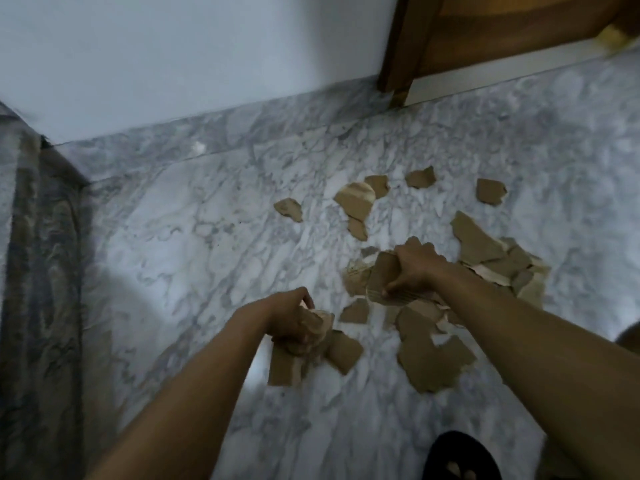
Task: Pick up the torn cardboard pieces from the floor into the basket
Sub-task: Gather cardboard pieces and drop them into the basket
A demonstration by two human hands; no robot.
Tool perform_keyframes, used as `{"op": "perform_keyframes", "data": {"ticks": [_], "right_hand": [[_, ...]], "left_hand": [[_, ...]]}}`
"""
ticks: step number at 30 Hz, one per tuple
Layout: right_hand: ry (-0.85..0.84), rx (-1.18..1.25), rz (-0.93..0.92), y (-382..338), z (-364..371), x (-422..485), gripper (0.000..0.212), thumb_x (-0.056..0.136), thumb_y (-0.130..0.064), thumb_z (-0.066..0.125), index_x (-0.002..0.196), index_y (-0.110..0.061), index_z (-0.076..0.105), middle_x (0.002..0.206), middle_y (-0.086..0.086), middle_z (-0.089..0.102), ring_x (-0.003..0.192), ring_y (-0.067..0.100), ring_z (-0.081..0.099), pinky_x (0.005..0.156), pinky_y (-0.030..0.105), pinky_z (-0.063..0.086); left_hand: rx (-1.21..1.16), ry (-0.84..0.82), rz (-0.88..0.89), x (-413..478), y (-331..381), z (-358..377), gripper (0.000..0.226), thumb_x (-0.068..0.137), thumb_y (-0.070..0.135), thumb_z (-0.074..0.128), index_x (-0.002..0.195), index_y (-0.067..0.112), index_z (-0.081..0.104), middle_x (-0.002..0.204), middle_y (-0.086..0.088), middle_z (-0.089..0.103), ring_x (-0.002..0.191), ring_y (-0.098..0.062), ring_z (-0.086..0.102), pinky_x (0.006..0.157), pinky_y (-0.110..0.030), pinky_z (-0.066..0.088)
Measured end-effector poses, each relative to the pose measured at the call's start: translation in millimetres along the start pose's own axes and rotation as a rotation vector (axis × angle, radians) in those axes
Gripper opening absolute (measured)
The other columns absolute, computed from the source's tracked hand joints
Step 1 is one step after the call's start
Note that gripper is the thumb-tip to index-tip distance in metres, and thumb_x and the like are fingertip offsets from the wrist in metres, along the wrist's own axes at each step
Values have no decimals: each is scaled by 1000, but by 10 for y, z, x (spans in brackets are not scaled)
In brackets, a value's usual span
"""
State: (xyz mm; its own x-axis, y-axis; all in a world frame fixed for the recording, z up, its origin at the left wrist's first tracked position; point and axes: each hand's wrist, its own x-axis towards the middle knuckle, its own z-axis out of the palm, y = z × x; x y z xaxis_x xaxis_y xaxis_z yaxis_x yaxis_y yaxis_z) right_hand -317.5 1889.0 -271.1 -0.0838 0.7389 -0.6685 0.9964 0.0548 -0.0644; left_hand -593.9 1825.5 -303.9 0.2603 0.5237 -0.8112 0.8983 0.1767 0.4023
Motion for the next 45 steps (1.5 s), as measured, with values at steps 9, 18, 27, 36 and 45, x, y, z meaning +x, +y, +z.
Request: {"op": "perform_keyframes", "data": {"ticks": [9, 18, 27, 36, 45], "right_hand": [[-77, 39, 74, 394, 435, -102, 90, 72, -57, 79, 142, -19, 40, 143, 12, 30, 133, 39, 32, 107, 53, 39], [23, 39, 6, 369, 633, -53, 88, 69, -60, 80, 138, -19, 44, 140, 9, 37, 132, 36, 38, 102, 50, 44], [41, -86, -231, 188, 311, -126, 69, 73, -51, 81, 125, -18, 49, 141, 5, 34, 124, 30, 37, 96, 45, 44], [6, -334, -515, -472, 784, -70, 41, 82, -26, 77, 117, -18, 58, 122, 4, 57, 109, 31, 56, 77, 38, 39], [-58, -386, -417, -524, 788, 79, 54, 77, -38, 79, 119, -21, 50, 110, 8, 64, 99, 31, 61, 82, 42, 43]], "left_hand": [[283, 184, 99, 362, 598, 714, 74, 69, 29, 83, 131, 23, 42, 128, -4, 49, 110, -26, 56, 93, -41, 52], [399, 150, 123, 541, 581, 675, 54, 69, 42, 81, 115, 19, 66, 113, -4, 62, 100, -21, 61, 86, -34, 55], [137, 257, 61, 232, 169, -65, 46, 71, 40, 83, 104, 21, 59, 107, -4, 60, 101, -23, 56, 72, -26, 39], [-118, 399, -1, 82, -200, -317, 43, 67, 36, 88, 93, 20, 58, 91, 1, 58, 85, -18, 54, 55, -27, 37], [-173, 404, 9, 149, -267, -171, 45, 66, 34, 89, 95, 18, 58, 86, 6, 57, 75, -7, 52, 53, -24, 37]]}}
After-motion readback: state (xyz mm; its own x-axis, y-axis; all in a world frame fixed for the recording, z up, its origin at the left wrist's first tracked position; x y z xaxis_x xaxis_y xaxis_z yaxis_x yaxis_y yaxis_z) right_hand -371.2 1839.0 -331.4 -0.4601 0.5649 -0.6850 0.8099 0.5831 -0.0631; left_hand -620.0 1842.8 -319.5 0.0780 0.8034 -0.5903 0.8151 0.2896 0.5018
